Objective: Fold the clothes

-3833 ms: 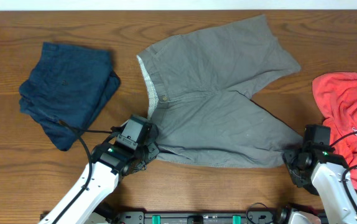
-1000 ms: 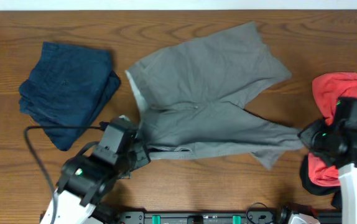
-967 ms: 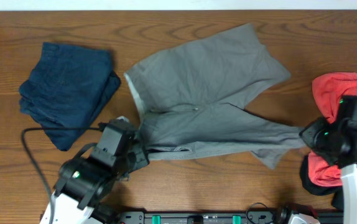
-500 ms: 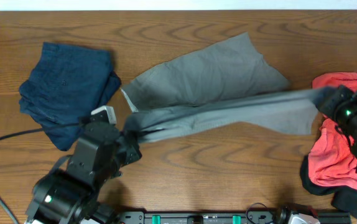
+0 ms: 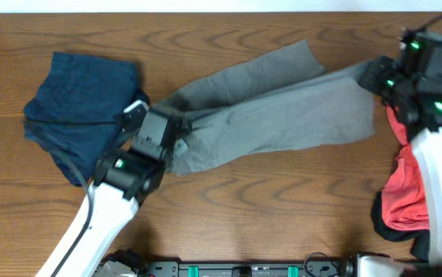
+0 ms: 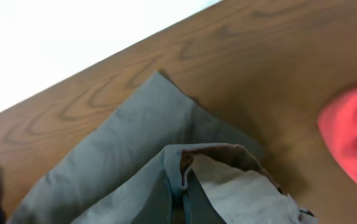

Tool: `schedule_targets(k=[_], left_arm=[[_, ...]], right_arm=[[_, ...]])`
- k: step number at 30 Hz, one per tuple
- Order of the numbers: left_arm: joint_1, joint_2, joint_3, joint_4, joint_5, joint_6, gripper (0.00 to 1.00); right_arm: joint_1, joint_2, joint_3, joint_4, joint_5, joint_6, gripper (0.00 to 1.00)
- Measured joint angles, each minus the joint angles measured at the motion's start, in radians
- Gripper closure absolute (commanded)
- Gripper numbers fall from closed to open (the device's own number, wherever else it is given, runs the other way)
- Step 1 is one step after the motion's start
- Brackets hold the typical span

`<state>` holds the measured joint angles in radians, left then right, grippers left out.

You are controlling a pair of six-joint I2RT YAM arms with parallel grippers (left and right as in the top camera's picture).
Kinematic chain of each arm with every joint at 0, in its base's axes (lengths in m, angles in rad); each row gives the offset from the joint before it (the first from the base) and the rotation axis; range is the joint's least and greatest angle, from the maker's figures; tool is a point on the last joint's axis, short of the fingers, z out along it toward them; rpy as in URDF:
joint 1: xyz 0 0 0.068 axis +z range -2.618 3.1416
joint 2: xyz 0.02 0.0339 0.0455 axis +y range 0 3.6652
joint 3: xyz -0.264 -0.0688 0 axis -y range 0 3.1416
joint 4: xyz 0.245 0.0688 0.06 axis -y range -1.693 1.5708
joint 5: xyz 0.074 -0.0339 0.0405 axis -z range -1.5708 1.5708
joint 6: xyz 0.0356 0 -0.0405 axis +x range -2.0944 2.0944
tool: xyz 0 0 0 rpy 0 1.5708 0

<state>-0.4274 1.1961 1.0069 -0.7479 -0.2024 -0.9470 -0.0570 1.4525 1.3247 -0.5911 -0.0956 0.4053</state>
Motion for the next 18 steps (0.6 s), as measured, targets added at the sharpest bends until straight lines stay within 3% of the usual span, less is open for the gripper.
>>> schedule_targets(k=[14, 16, 18], left_arm=[[0.171, 0.33, 0.001, 0.338, -0.016, -0.04, 0.93], [0.178, 0.37, 0.001, 0.386, -0.022, -0.037, 0.84], [0.186, 0.403, 0.001, 0.42, -0.037, -0.032, 0.68]], right_arm=[[0.076, 0.294, 0.0, 0.29, 0.01, -0.021, 0.97], [0.084, 0.329, 0.0, 0.344, 0.017, -0.023, 0.93], [0.091, 0.362, 0.0, 0.403, 0.025, -0.024, 0.87]])
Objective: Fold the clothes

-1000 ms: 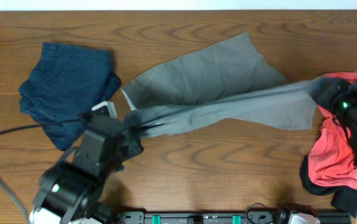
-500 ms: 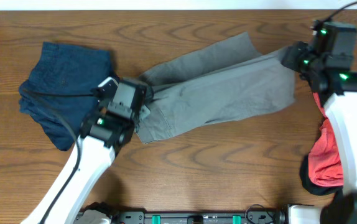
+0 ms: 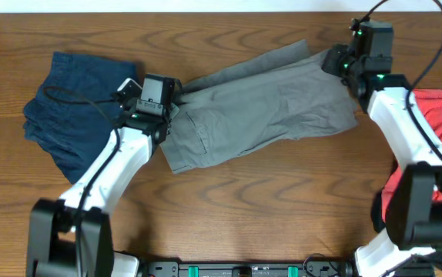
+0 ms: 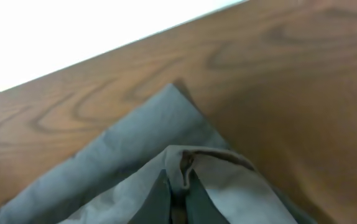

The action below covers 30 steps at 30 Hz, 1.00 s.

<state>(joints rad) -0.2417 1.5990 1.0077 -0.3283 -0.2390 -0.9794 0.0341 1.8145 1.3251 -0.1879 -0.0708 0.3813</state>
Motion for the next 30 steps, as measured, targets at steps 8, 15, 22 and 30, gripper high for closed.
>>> schedule_targets(k=[8, 15, 22, 30], left_arm=[[0.047, 0.039, 0.0, 0.073, -0.002, 0.071, 0.23], [0.068, 0.01, 0.001, -0.122, 0.127, 0.166, 0.22], [0.068, 0.006, 0.0, -0.294, 0.211, 0.188, 0.21], [0.062, 0.008, -0.021, -0.219, 0.277, 0.195, 0.21]], right_arm=[[0.003, 0.076, 0.0, 0.163, -0.027, -0.009, 0.24], [-0.006, 0.069, 0.003, 0.002, -0.05, -0.013, 0.29], [-0.045, 0.064, 0.005, -0.316, 0.008, -0.011, 0.34], [-0.058, 0.063, -0.082, -0.213, 0.136, -0.011, 0.26]])
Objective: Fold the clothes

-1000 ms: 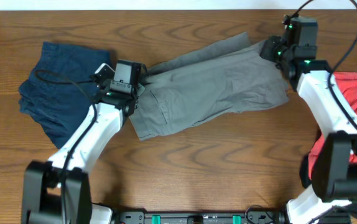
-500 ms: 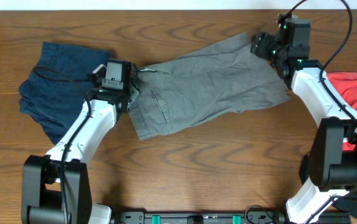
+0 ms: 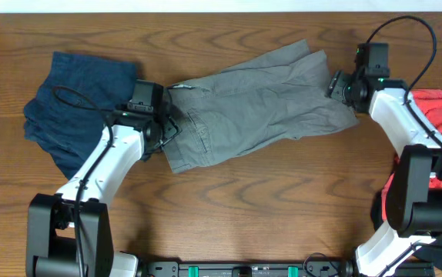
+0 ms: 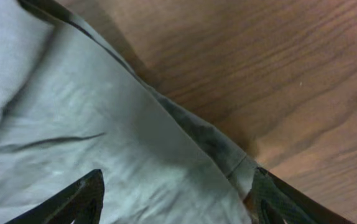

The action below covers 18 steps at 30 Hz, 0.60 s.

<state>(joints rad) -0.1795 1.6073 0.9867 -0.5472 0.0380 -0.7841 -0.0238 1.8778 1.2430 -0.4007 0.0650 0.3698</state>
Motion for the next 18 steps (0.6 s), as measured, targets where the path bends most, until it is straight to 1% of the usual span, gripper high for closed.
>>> schedule_targets(k=[6, 8, 10, 13, 14, 15, 17, 18], left_arm=[[-0.034, 0.032, -0.007, 0.042, 0.03, 0.0, 0.21], [-0.052, 0.046, -0.01, 0.06, 0.034, 0.004, 0.21], [-0.07, 0.064, -0.01, 0.067, 0.035, 0.009, 0.21], [-0.092, 0.102, -0.01, 0.066, 0.037, 0.019, 0.22], [-0.096, 0.115, -0.01, 0.063, 0.038, 0.023, 0.22], [-0.099, 0.127, -0.01, 0.056, 0.038, 0.023, 0.27], [-0.103, 0.15, -0.01, 0.044, 0.042, 0.023, 0.43], [-0.104, 0.157, -0.01, 0.034, 0.041, 0.027, 0.53]], right_arm=[[0.0, 0.0, -0.131, 0.175, 0.016, -0.012, 0.22], [0.0, 0.0, -0.17, 0.212, 0.018, -0.015, 0.22], [0.0, 0.0, -0.204, 0.233, 0.019, -0.016, 0.25], [0.0, 0.0, -0.246, 0.238, 0.018, -0.027, 0.43], [0.0, -0.001, -0.255, 0.24, 0.025, -0.035, 0.53], [0.0, -0.006, -0.257, 0.234, 0.024, -0.046, 0.64], [0.0, -0.016, -0.261, 0.187, 0.021, -0.064, 0.87], [0.0, -0.022, -0.261, 0.17, 0.016, -0.064, 0.94]])
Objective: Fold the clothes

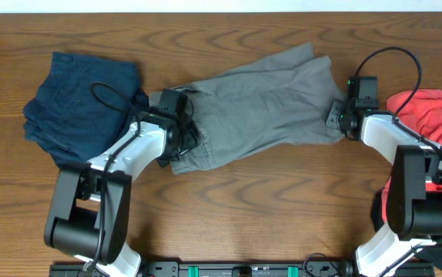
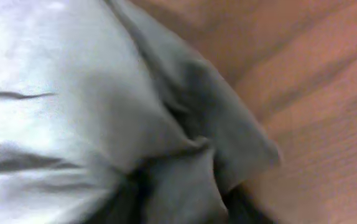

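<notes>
The grey shorts (image 1: 256,104) lie folded lengthwise across the middle of the table, slanting up toward the back right. My left gripper (image 1: 181,137) sits on their left, waistband end; how its jaws stand is hidden from above. My right gripper (image 1: 338,119) is at the shorts' lower right corner. In the blurred right wrist view the grey fabric (image 2: 104,93) fills the picture, and a bunched fold of it sits between my right gripper (image 2: 181,199) fingers, which are drawn in on it.
A navy garment (image 1: 82,104) lies crumpled at the left, close behind my left arm. A red garment (image 1: 429,108) is piled at the right edge beside the right arm, over something black (image 1: 383,223). The brown wooden table (image 1: 267,208) shows in front.
My right gripper was open over the shorts' right edge; now it is nearer the front corner with its fingers closed in on a fold. The left gripper has moved right, further onto the waistband end.
At first both grippers held the front edge of the spread shorts, the right one shut on the hem. Then both were further back, the front half laid over the back half. Then the right gripper stood open over the folded shorts. Now both are at the front corners.
</notes>
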Tool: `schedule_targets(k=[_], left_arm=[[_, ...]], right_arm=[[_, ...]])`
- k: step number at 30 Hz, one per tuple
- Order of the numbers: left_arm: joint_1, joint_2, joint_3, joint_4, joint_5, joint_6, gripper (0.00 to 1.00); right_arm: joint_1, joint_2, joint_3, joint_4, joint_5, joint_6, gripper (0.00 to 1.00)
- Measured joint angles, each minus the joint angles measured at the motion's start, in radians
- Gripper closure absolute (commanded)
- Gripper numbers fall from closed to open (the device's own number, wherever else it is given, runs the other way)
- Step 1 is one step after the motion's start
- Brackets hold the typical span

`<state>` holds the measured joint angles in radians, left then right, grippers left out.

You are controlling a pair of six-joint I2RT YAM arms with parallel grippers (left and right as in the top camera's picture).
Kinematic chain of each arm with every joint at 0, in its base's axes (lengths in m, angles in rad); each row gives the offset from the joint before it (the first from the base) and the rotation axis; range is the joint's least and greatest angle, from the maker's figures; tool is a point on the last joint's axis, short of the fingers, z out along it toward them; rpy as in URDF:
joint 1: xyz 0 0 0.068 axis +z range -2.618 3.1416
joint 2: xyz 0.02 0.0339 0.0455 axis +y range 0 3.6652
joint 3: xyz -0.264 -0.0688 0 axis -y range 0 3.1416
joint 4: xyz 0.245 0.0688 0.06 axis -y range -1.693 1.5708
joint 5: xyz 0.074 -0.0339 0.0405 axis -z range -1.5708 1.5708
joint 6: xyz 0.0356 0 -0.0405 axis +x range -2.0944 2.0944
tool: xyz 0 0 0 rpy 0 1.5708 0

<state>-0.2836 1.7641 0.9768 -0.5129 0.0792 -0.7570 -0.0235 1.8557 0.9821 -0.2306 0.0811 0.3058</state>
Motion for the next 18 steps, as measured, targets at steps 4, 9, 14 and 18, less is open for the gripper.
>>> schedule_targets(k=[4, 9, 14, 18], left_arm=[[-0.004, -0.001, 0.01, -0.076, 0.026, 0.008, 0.62], [-0.008, -0.003, 0.018, -0.226, 0.057, 0.055, 0.68], [-0.011, -0.003, 0.014, -0.368, 0.071, 0.117, 0.75], [-0.011, -0.01, 0.01, -0.41, 0.071, 0.161, 0.74]], right_arm=[[0.002, -0.028, 0.004, -0.13, 0.008, 0.005, 0.99], [0.002, -0.052, 0.024, -0.375, 0.075, 0.115, 0.99], [0.002, -0.06, 0.026, -0.572, 0.121, 0.22, 0.99], [0.002, -0.068, 0.016, -0.634, 0.137, 0.261, 0.99]])
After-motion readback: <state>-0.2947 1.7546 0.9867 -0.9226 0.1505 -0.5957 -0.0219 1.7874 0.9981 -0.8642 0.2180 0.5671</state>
